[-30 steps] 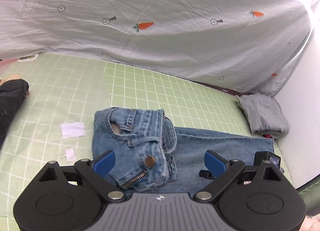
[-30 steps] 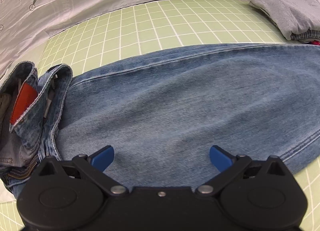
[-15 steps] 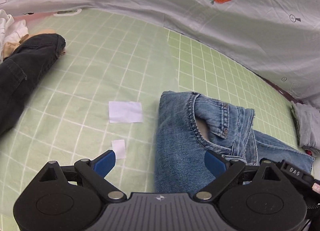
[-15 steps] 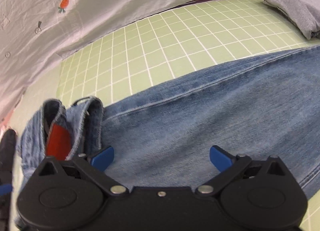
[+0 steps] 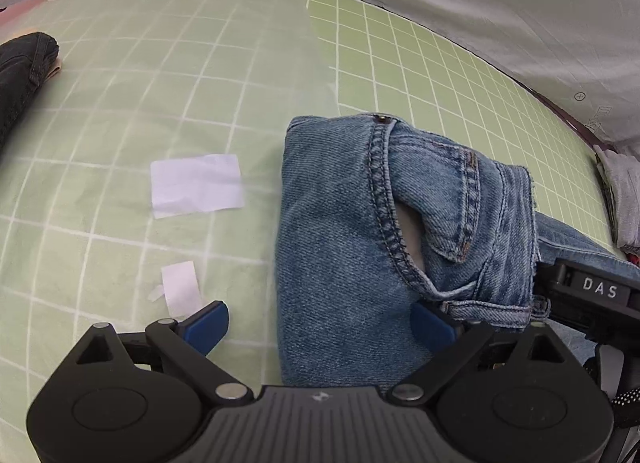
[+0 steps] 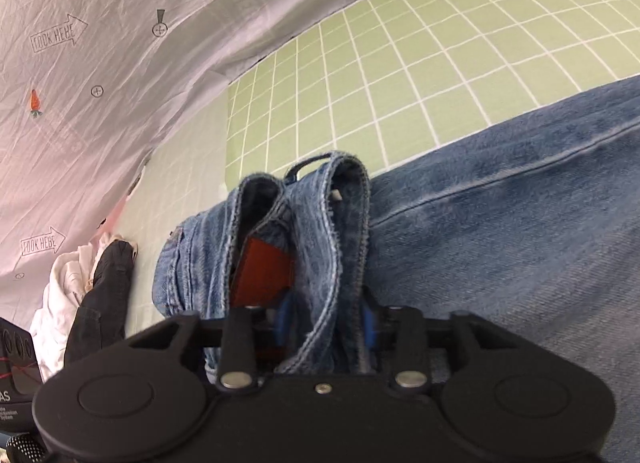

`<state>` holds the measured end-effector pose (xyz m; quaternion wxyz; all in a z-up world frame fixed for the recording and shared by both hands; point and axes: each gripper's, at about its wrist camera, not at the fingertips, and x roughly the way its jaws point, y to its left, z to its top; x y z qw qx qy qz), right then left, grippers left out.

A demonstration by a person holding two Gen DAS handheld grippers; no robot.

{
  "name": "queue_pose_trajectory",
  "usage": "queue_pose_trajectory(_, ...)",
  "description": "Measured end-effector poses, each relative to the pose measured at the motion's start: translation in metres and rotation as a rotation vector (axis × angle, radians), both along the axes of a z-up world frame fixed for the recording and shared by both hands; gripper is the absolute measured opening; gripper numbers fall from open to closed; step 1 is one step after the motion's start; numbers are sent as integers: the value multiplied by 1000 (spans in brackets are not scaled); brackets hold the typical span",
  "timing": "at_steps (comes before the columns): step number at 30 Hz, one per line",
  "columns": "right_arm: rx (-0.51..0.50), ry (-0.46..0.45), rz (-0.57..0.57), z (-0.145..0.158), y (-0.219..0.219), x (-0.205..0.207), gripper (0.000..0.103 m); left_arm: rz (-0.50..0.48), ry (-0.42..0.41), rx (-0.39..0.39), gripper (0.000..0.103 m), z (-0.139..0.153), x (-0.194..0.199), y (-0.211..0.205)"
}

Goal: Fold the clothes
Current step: 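Press the folded waistband flat with the left gripper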

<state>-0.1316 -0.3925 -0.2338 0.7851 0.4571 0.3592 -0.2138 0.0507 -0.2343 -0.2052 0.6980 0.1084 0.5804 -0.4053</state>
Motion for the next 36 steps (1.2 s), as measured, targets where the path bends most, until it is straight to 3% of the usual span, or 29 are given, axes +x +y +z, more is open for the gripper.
queue_pose_trajectory(2,-17,-39,18,3,5,-2,13,19,4,-1,98,2,-1,2)
queue_pose_trajectory(9,-64,-255,26,61,6,-38,12,-20,-102,-83,97,53,-32,-1)
queue_pose_trajectory(13,-97,-293,-44,89,-12,-82,12,-90,-93,-150,98,74,-59,-18)
queue_pose_trajectory(16,-116,-246,-115,94,-33,-117,12,-178,-129,-112,98,69,-87,-46)
queue_pose_trajectory(18,-185,-72,-130,82,-46,-124,12,-227,-162,-17,98,49,-104,-64)
queue_pose_trajectory(20,-241,110,-112,61,-56,-122,23,-261,-159,103,98,21,-117,-78)
queue_pose_trajectory(21,-262,190,-107,51,-60,-122,23,-267,-175,133,98,12,-123,-82)
queue_pose_trajectory(23,-258,248,-99,37,-63,-133,29,-270,-211,152,101,7,-129,-84)
queue_pose_trajectory(24,-259,248,-106,36,-61,-139,36,-262,-210,160,101,7,-129,-86)
queue_pose_trajectory(25,-260,248,-112,36,-60,-144,50,-252,-203,169,101,7,-128,-88)
queue_pose_trajectory(27,-276,238,-108,39,-56,-153,59,-229,-196,186,103,6,-128,-90)
queue_pose_trajectory(29,-274,250,-132,39,-56,-164,77,-222,-207,197,103,6,-131,-91)
queue_pose_trajectory(34,-272,297,-199,34,-55,-194,96,-206,-248,226,103,11,-143,-97)
queue_pose_trajectory(36,-264,324,-220,29,-55,-206,97,-202,-264,235,103,14,-148,-99)
